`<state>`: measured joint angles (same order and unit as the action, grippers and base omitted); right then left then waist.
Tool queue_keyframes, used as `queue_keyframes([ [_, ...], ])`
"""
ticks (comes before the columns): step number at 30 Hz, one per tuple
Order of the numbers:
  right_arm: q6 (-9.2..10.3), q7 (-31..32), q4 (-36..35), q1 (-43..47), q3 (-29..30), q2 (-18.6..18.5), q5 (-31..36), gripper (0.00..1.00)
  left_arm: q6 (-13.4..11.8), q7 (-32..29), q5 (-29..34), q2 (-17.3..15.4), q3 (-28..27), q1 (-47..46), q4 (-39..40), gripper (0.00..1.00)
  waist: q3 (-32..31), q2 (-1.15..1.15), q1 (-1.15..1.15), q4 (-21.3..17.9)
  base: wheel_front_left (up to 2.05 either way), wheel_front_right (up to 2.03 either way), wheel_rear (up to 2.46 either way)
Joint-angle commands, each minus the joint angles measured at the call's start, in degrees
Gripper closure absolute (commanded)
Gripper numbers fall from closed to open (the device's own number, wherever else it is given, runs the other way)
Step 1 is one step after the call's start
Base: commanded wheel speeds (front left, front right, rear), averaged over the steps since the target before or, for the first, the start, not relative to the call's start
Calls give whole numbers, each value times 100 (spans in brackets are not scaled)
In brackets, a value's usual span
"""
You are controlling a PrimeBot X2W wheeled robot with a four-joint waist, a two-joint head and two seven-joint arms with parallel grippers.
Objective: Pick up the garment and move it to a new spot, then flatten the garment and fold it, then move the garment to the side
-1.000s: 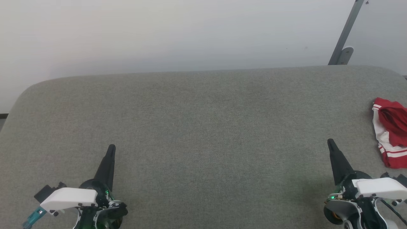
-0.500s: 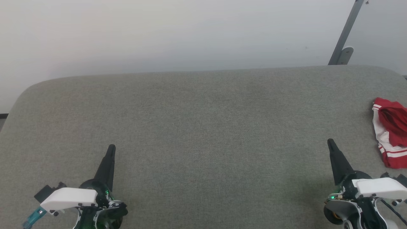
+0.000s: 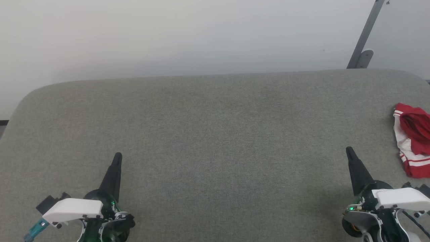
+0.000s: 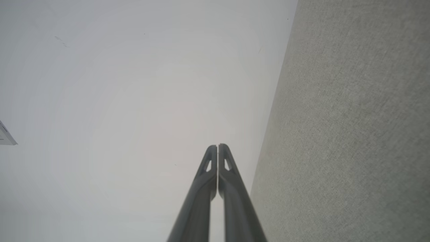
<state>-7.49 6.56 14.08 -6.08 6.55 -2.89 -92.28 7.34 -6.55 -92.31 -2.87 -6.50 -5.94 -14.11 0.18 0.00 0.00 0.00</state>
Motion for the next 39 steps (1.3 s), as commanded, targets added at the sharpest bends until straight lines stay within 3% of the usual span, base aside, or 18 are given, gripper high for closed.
queue_keyframes([
  [1,1,13,-16,-26,4,17,-25,100,28,-17,-19,12,-1,-66,7,100,0,0,0,0,0,0,0],
  [39,0,12,-16,-26,4,17,-26,100,28,-17,-20,13,0,-66,8,100,0,0,0,0,0,0,0],
])
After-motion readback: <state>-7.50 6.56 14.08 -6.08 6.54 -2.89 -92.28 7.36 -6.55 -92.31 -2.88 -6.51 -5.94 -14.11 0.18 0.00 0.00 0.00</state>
